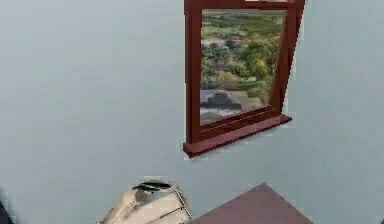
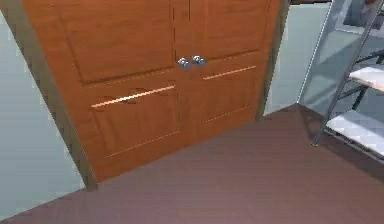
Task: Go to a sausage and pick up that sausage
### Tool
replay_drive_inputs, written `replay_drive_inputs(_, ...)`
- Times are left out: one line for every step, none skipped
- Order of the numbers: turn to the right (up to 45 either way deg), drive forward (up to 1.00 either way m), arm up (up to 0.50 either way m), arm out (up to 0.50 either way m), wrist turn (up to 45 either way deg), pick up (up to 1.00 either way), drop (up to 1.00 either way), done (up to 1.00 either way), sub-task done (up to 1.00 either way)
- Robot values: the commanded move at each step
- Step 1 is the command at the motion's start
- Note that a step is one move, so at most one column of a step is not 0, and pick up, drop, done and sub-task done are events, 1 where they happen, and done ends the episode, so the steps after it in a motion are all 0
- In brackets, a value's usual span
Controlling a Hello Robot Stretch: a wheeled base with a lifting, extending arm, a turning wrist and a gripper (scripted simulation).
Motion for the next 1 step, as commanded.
replay_drive_inputs(45.0, 0.0, 0.0, 0.0, 0.0, 0.0, 0.0, 0.0, 0.0)
